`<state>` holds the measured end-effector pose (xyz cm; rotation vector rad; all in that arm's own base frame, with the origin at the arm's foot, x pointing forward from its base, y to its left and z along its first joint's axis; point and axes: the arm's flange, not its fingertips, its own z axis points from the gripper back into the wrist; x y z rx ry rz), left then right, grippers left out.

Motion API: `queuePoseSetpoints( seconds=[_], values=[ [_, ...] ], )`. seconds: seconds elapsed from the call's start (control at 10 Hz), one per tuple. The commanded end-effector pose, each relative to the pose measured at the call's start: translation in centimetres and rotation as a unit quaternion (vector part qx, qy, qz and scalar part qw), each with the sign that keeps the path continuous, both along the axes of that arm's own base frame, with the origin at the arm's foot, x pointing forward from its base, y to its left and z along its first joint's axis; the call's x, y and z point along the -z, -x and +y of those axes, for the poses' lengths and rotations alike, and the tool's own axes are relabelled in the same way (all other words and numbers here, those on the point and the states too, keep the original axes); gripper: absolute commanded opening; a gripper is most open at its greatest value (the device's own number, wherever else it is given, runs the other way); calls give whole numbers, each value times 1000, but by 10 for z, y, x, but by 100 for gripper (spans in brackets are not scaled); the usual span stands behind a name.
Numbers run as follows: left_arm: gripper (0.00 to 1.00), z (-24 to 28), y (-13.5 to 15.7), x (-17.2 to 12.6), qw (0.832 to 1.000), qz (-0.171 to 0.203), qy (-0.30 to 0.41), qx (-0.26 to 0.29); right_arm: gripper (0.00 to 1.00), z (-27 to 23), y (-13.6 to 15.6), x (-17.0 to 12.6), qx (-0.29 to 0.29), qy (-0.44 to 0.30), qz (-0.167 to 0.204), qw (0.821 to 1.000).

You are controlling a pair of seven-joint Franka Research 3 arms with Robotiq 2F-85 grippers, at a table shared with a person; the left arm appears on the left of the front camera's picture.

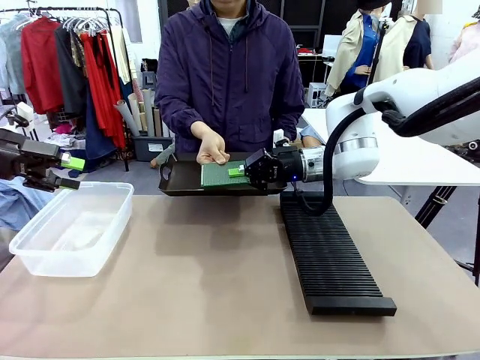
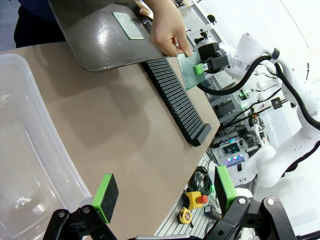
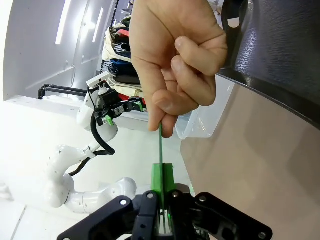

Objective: Sort PCBs into racks and boxes based on the side picked up.
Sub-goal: Pick up the Blank PCB handed by the Human, then if the short side of the Blank PCB is picked up, insert it into the PCB Rack ; if the long side is picked up, place it in the Organizing box.

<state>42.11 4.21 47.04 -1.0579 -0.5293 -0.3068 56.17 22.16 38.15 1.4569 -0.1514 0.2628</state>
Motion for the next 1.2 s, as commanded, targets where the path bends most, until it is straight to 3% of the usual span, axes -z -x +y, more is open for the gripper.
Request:
queuePoseSetpoints(
  seconds=[0.0, 1.1],
  values=[
    [100, 0, 0, -3, 1000, 3, 7, -3, 0, 1, 0, 0, 4, 2, 1, 1000],
    [100, 0, 0, -3, 1000, 3, 7, -3, 0, 1, 0, 0, 4, 2, 1, 1000]
  ],
)
